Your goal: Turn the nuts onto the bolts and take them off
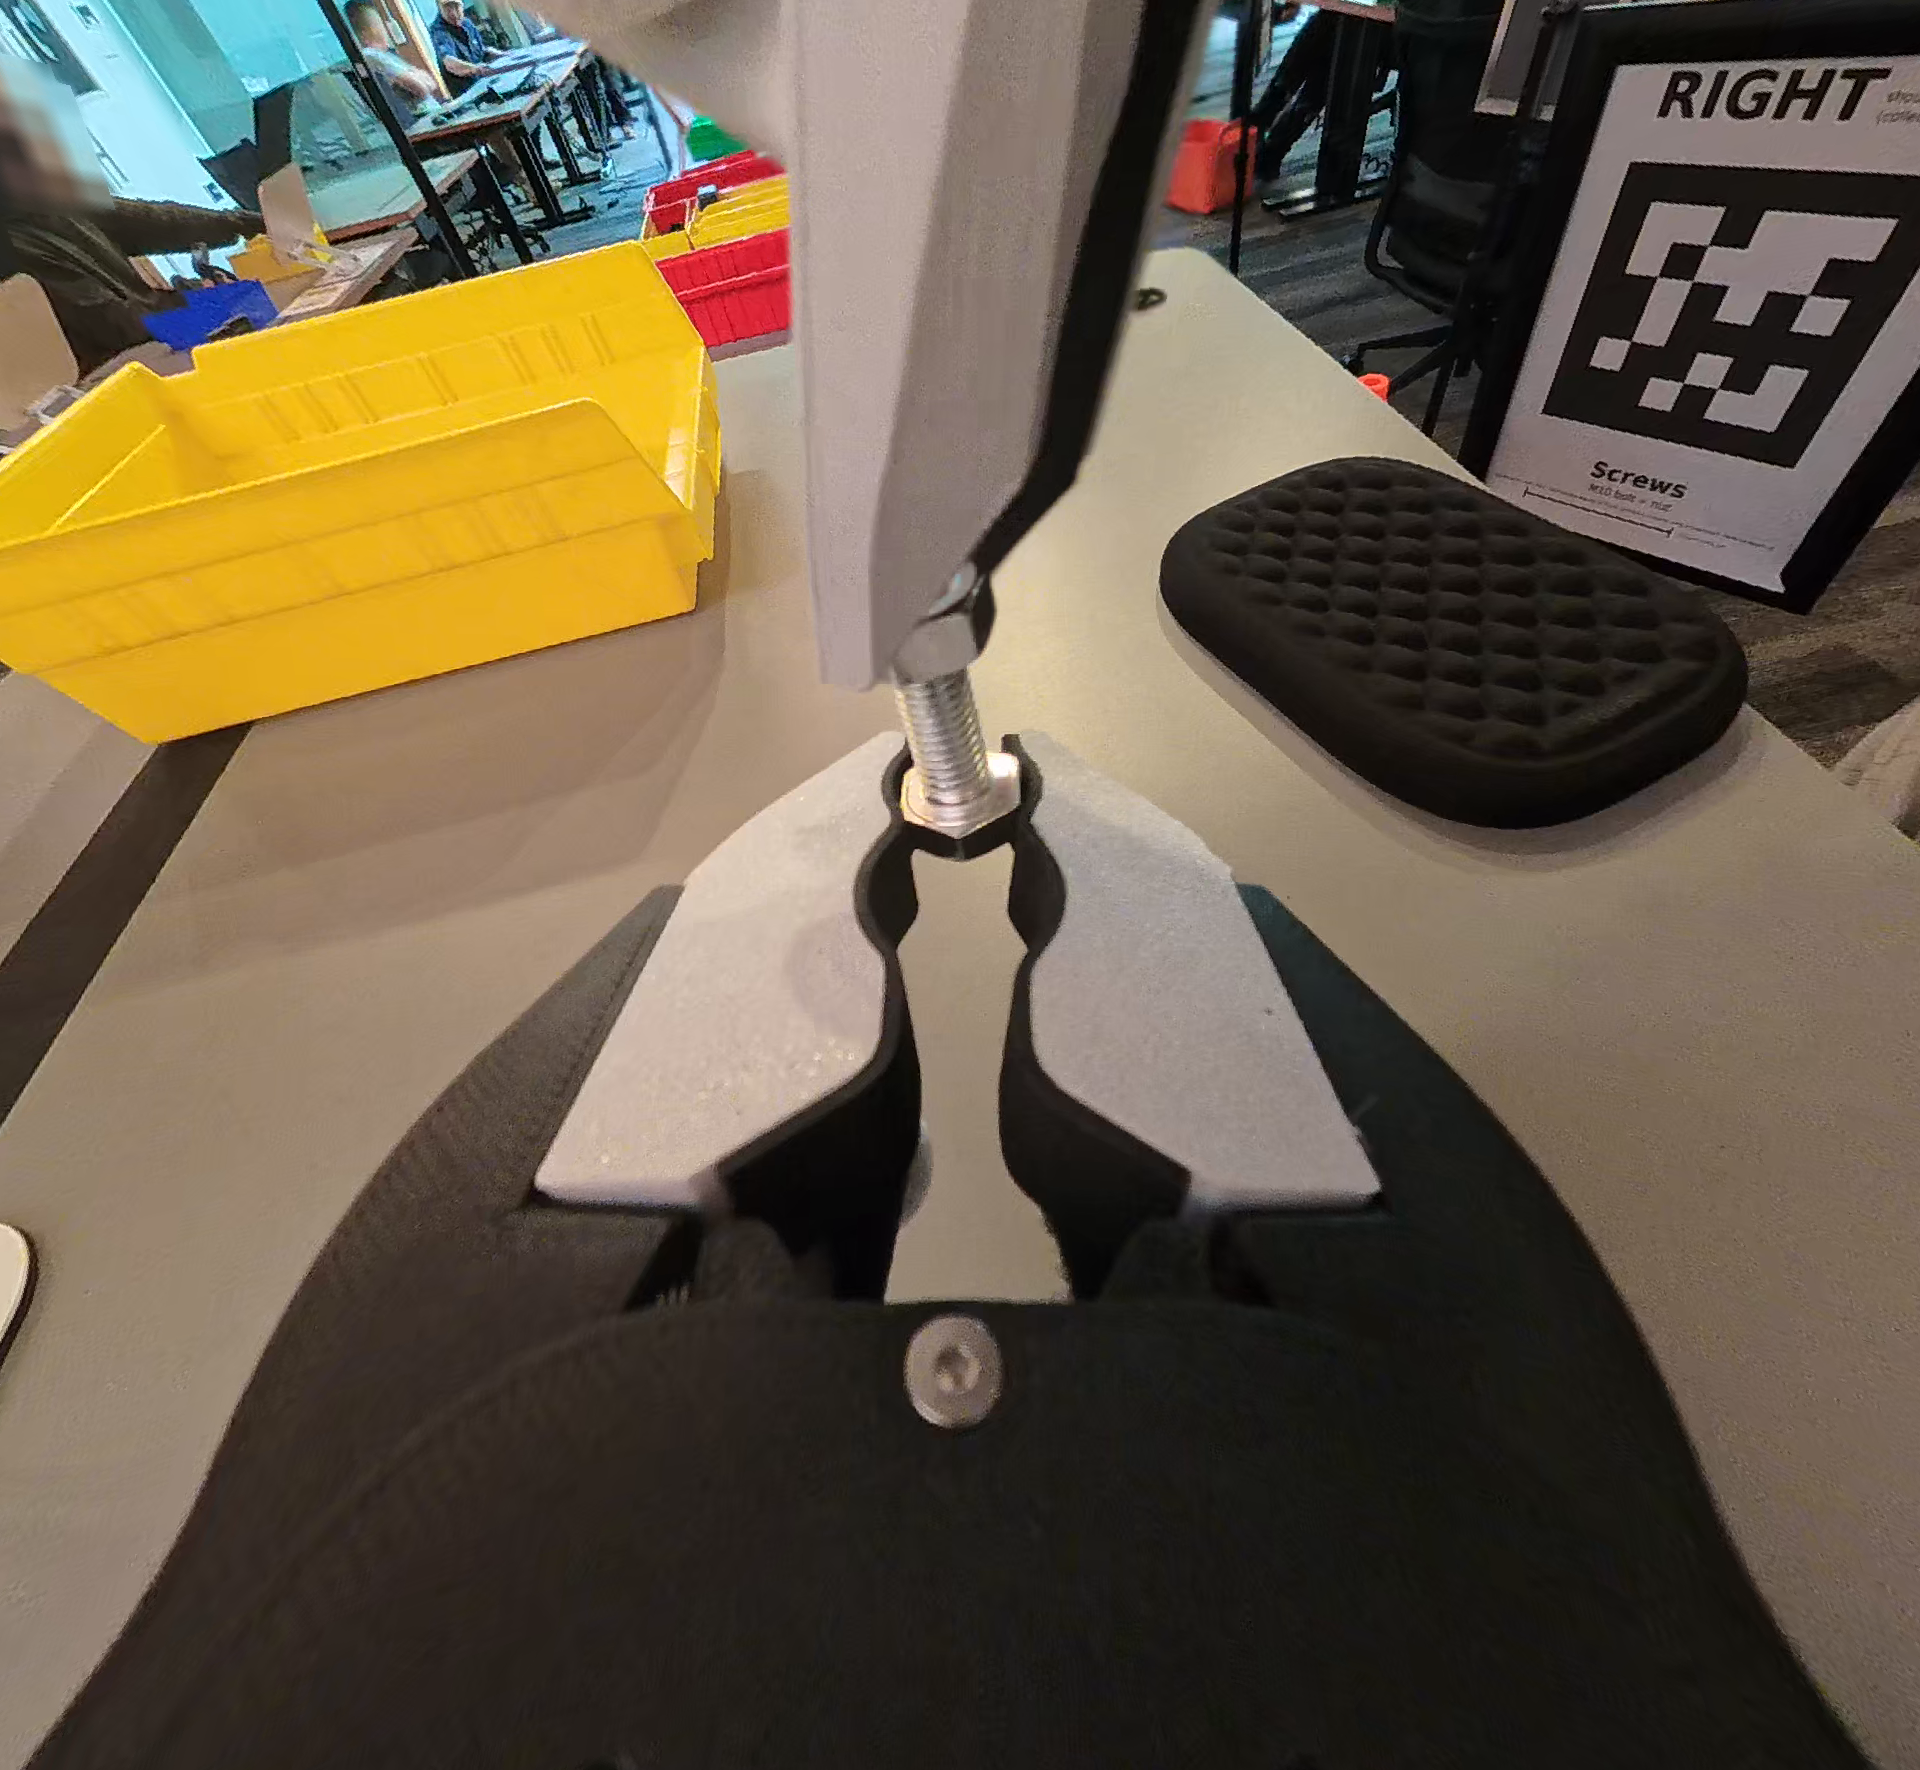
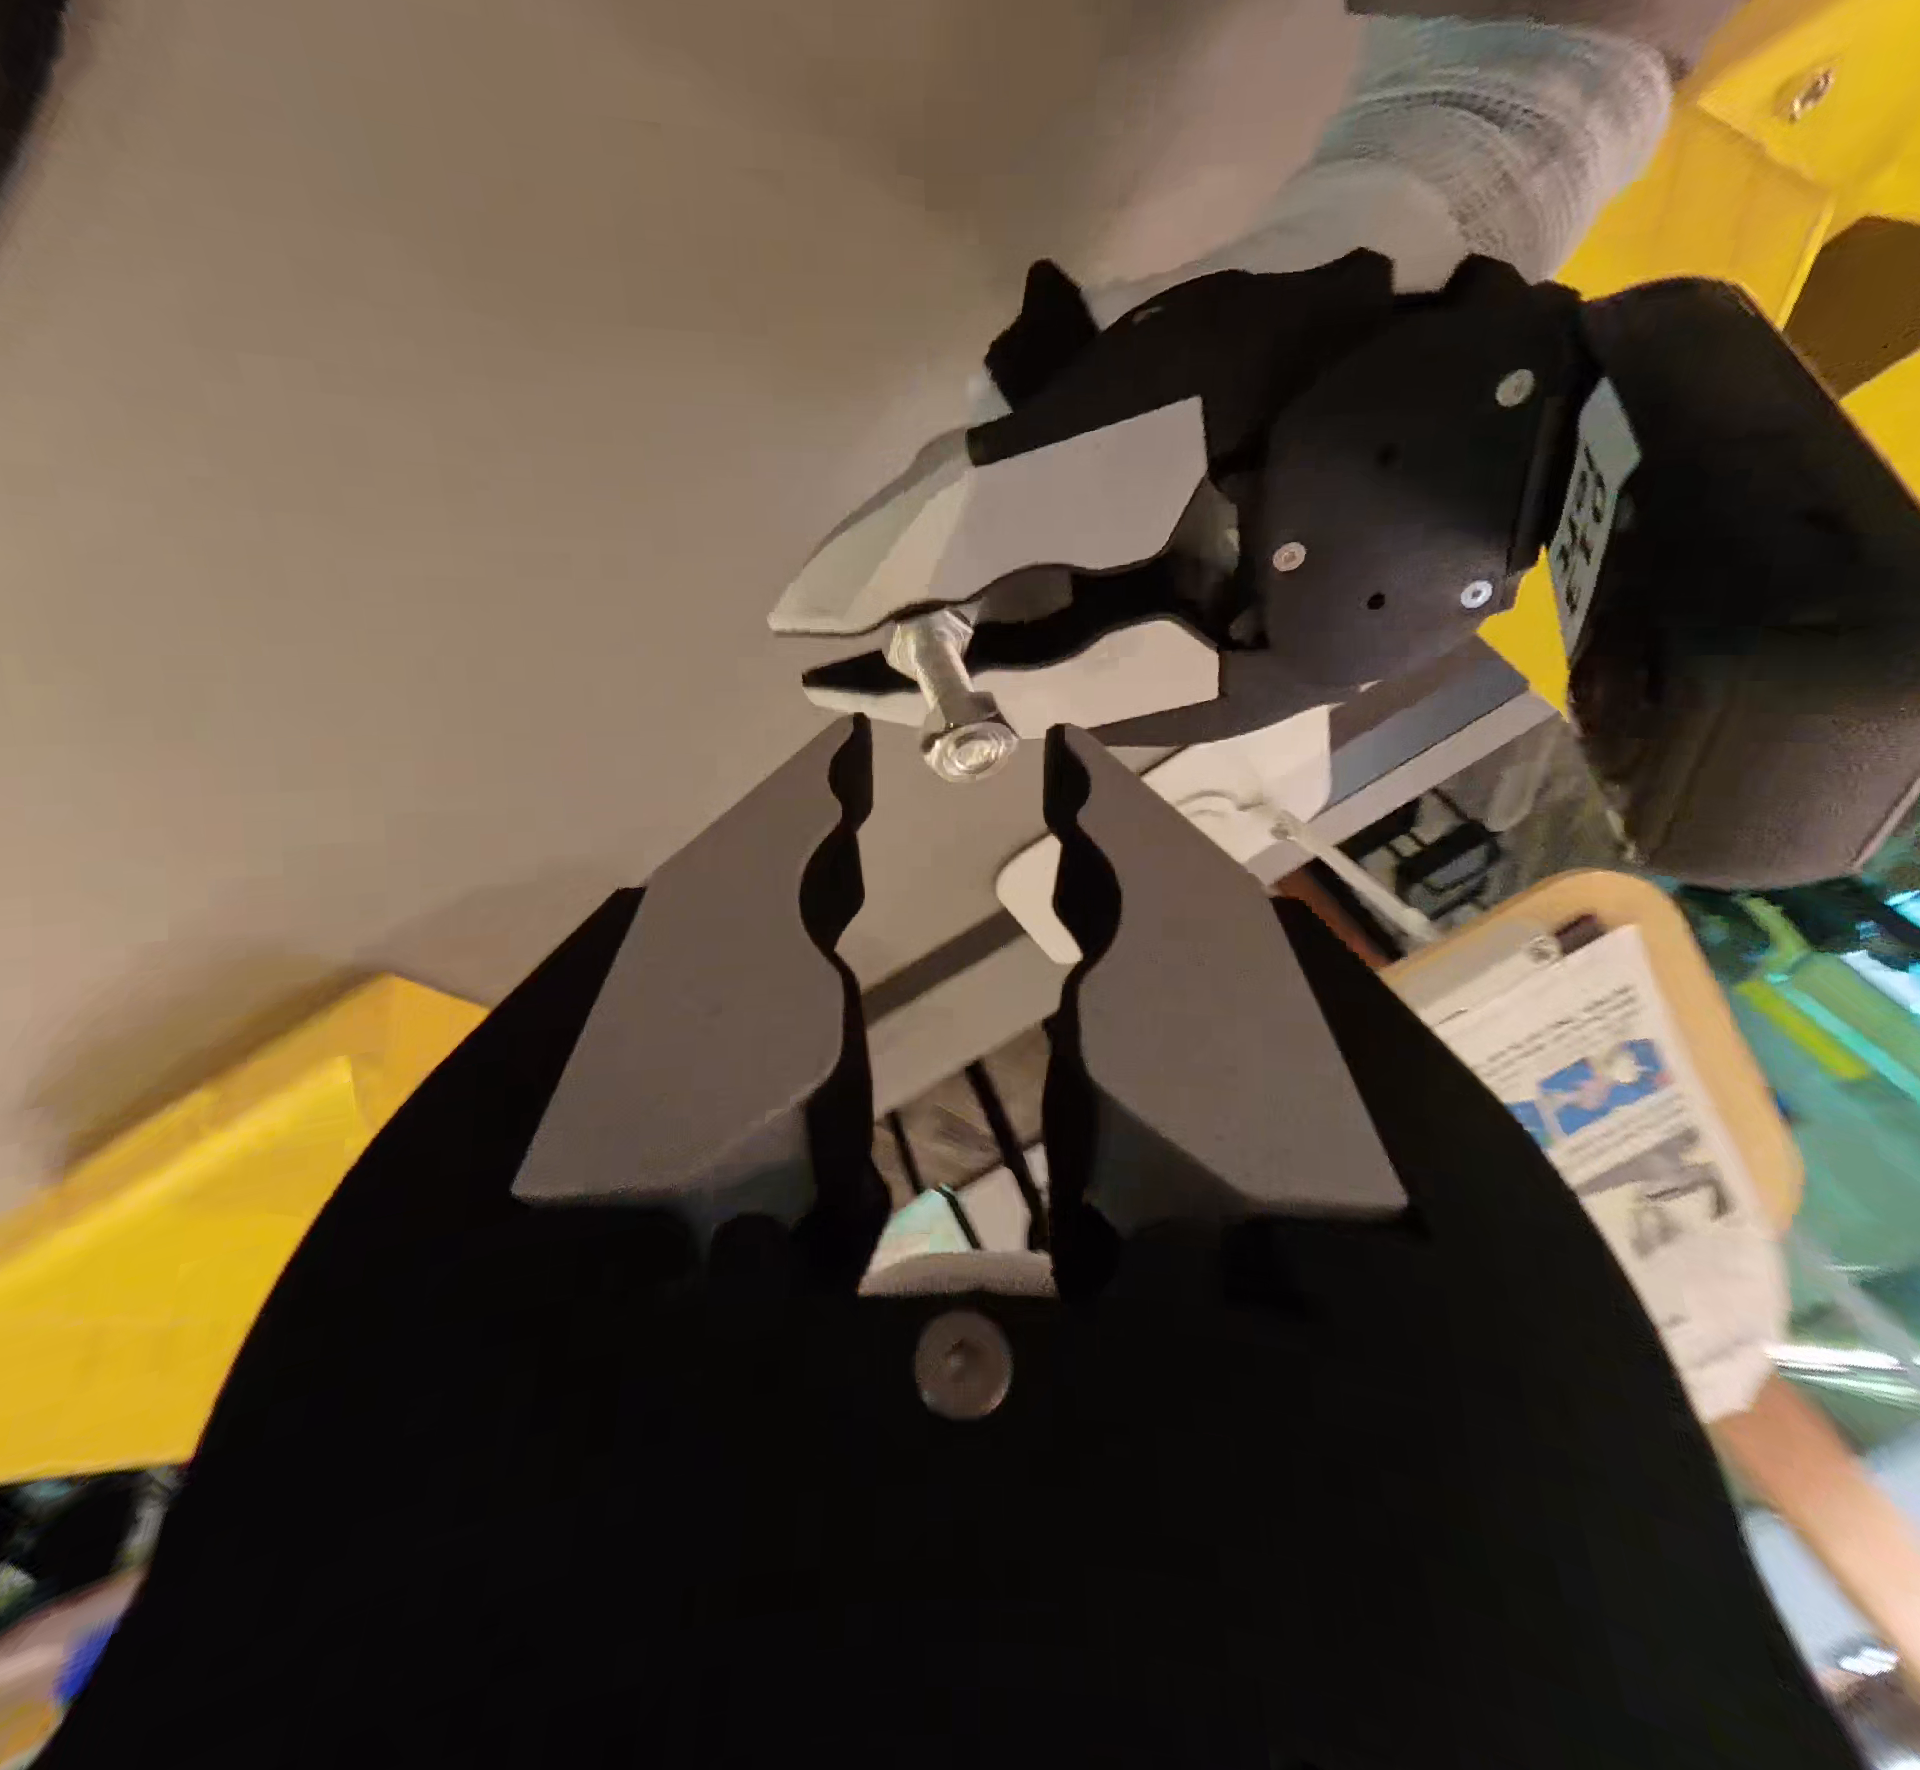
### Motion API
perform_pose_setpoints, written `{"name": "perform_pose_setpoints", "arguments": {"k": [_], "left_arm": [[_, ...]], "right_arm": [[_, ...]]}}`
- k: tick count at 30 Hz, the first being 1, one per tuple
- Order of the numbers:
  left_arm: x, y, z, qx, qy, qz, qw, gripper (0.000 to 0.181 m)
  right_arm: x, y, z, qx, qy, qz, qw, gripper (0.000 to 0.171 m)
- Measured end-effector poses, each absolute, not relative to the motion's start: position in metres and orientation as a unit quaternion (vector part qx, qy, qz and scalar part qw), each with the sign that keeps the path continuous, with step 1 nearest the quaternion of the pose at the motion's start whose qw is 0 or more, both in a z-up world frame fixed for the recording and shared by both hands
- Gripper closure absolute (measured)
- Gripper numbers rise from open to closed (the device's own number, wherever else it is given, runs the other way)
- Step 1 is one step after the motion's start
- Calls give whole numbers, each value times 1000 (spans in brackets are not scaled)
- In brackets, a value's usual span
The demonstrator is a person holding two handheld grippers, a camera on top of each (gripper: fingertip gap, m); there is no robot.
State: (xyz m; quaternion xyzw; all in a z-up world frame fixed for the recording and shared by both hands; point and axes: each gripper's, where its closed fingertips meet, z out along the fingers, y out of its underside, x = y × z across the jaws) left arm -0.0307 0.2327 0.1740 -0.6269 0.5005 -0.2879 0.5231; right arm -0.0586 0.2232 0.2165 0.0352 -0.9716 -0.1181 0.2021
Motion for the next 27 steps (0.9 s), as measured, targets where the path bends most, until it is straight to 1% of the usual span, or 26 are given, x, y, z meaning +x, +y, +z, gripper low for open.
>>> {"name": "perform_pose_setpoints", "arguments": {"k": [6, 10, 12, 20, 21, 23, 27], "left_arm": [[-29, 231, 172, -625, 508, -285, 519, 167], [-29, 230, 171, -626, 510, -285, 517, 167], [-29, 230, 174, -623, 507, -291, 520, 167], [-28, 229, 172, -623, 509, -292, 518, 167], [-27, 229, 172, -623, 511, -289, 517, 167], [-27, 228, 171, -623, 512, -288, 516, 167], [-31, 234, 172, -629, 501, -281, 524, 167]], "right_arm": [[-61, 227, 214, 98, -965, -147, 192, 155], [-60, 226, 213, 108, -964, -148, 191, 154], [-60, 226, 212, 108, -965, -145, 192, 150], [-59, 223, 211, 120, -963, -145, 191, 151], [-60, 223, 210, 117, -964, -145, 191, 155], [-59, 222, 209, 96, -968, -139, 184, 155], [-60, 228, 210, -29, -978, -107, 178, 155]]}}
